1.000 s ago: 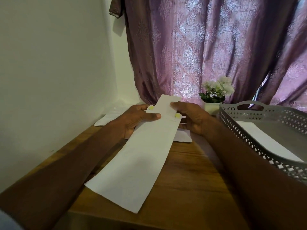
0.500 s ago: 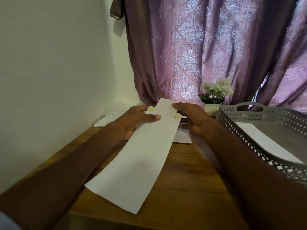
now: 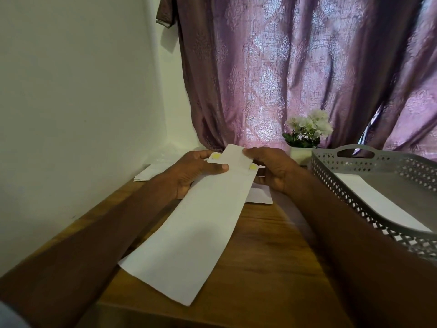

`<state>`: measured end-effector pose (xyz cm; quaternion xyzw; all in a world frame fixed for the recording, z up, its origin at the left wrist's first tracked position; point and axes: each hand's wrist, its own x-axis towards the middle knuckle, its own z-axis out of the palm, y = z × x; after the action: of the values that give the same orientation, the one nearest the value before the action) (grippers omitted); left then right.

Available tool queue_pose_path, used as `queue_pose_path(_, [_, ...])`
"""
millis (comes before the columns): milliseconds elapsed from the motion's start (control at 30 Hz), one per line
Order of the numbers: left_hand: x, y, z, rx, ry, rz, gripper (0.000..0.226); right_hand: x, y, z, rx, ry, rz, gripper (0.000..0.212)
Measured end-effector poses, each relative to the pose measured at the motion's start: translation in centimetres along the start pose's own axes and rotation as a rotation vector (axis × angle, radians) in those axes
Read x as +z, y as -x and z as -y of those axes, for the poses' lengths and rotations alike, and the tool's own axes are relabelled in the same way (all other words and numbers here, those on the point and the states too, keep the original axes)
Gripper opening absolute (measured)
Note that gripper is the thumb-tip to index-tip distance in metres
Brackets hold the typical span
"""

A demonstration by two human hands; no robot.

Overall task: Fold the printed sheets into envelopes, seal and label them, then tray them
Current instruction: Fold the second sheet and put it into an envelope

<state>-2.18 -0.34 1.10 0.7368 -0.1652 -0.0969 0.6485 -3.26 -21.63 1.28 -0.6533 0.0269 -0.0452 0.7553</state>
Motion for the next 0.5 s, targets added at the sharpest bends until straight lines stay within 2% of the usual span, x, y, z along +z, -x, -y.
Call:
queue_pose_path(100, [-0.19,-0.22,0.15,0.002,0.005,-0.013,0.043,-0.22,-0.06,-0.01,0.036,0.034,0.044,0.015])
queue_pose_path(233, [-0.24,-0.36,0.28,0.014,-0.008,-0.012,0.044,-0.38,0.12,0.17,0.082,0.078,0.105,0.022])
queue_pose_path(400, [-0.19,-0.31,0.24,0.011,-0.013,-0.014,0.045,-0.38,-0.18,-0.01,0.068,0.043,0.079,0.029])
queue_pose_path(500, [-0.17,-0.31,0.17,0.006,-0.017,-0.024,0.046,-0.20,-0.33,-0.13,0.047,-0.013,0.056,0.026])
